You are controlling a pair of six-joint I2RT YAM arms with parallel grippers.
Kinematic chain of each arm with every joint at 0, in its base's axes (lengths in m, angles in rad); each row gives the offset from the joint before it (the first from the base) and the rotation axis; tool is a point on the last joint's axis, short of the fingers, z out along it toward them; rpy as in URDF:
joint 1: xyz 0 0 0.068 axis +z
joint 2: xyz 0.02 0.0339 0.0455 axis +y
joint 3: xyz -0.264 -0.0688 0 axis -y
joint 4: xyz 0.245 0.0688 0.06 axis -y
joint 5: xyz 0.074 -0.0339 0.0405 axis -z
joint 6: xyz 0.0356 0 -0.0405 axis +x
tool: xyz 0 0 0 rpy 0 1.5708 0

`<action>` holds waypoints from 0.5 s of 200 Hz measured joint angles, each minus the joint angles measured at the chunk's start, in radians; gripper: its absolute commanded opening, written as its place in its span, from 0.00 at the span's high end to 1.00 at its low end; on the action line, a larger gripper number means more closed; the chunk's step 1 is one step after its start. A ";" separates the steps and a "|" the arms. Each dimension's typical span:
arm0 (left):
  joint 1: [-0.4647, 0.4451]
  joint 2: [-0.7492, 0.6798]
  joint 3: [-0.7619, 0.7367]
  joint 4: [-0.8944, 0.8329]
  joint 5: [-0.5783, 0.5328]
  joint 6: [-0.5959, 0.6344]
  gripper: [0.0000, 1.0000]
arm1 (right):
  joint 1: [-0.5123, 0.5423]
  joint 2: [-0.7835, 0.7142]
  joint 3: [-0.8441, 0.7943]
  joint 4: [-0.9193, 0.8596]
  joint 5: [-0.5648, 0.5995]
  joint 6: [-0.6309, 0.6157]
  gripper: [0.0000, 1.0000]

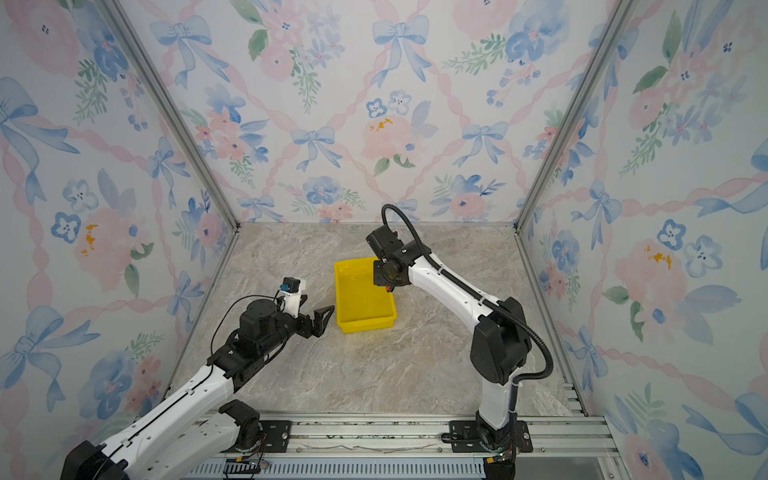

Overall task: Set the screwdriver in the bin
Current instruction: 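Carry the screwdriver over the yellow bin and lower it inside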

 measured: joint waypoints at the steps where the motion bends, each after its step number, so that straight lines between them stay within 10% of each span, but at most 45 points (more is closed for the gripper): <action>1: 0.001 0.000 0.000 0.000 0.000 0.000 0.03 | 0.002 0.002 0.002 0.000 -0.002 0.001 1.00; 100: 0.023 -0.007 -0.001 0.000 -0.010 0.000 0.03 | 0.071 0.180 0.078 0.060 -0.163 0.078 0.99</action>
